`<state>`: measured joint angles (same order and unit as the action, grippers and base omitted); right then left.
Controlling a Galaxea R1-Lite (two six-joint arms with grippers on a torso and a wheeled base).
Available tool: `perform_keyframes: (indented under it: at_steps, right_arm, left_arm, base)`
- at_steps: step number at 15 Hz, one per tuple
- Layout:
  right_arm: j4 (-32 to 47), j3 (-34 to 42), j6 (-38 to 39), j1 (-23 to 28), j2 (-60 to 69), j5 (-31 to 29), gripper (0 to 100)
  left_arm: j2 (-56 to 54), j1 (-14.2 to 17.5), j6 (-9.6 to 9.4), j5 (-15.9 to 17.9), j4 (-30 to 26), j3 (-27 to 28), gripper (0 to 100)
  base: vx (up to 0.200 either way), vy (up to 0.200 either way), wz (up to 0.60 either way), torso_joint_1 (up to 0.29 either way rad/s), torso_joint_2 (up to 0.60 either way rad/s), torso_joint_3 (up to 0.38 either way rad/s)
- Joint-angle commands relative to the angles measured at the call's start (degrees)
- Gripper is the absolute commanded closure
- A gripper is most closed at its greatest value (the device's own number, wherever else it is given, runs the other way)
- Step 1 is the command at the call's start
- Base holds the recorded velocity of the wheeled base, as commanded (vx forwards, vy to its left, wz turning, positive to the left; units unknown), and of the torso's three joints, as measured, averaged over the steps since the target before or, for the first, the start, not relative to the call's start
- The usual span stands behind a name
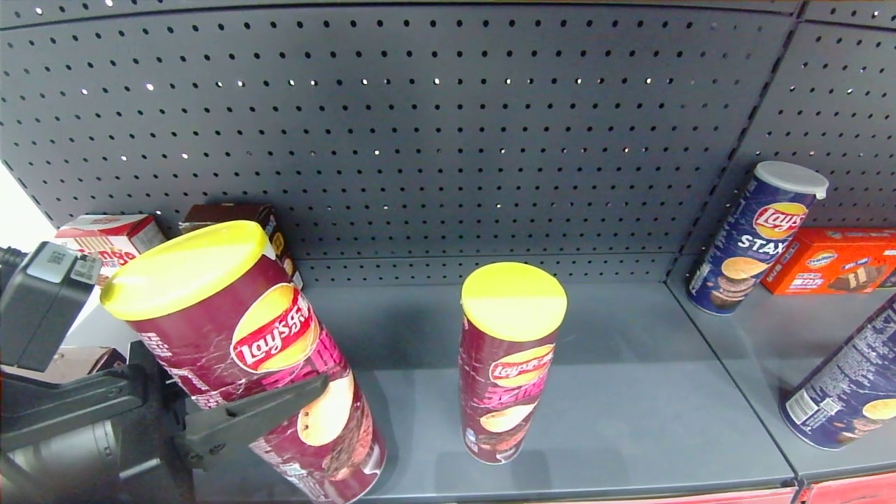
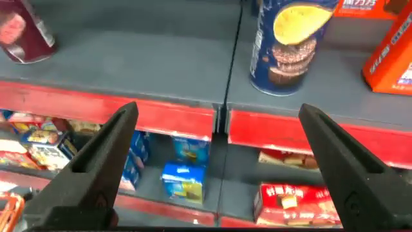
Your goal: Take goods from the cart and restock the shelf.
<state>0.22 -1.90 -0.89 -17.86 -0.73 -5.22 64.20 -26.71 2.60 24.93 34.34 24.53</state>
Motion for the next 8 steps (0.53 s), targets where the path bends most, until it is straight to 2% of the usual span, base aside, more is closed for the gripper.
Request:
perform_keyframes:
  at_steps: [1,2,3,4,6,7,8]
  right_arm:
    - [-2.50,1.11,-0.16,0.11,0.73,13.57,0]
    - [-2.50,1.29,-0.25,0.11,0.73,18.31,0]
    - [-2.33,1.20,0.10,0.11,0.73,20.33,0]
    - [-2.33,1.20,1.15,0.11,0.73,19.02,0]
    - [-2.33,1.11,4.23,0.19,0.73,10.32,0]
    - [-2.68,1.20,4.84,0.19,0.73,0.65,0]
    - [-3.21,1.46,3.97,0.11,0.73,-0.23,0]
  left_arm:
    - [-0.04,-0.01,0.04,0.03,0.02,0.26,100]
    - [-0.04,-0.01,0.04,0.03,0.02,0.26,100]
    - [0.05,-0.01,0.04,0.12,0.02,0.35,100]
    - [0.05,-0.01,0.04,0.12,0.02,0.43,100]
    - [0.05,-0.01,-0.05,0.12,0.11,0.70,100]
    - [0.05,-0.01,-0.05,0.12,0.11,0.79,100]
    - [0.05,-0.01,0.04,0.12,0.11,0.61,100]
  base:
    - [0.000,0.000,0.00,0.000,0.00,0.000]
    - [0.000,0.000,0.00,0.000,0.00,0.000]
    - [0.000,0.000,0.00,0.000,0.00,0.000]
    - [0.000,0.000,0.00,0.000,0.00,0.000]
    - [0.000,0.000,0.00,0.000,0.00,0.000]
    - [0.000,0.000,0.00,0.000,0.00,0.000]
    - [0.000,0.000,0.00,0.000,0.00,0.000]
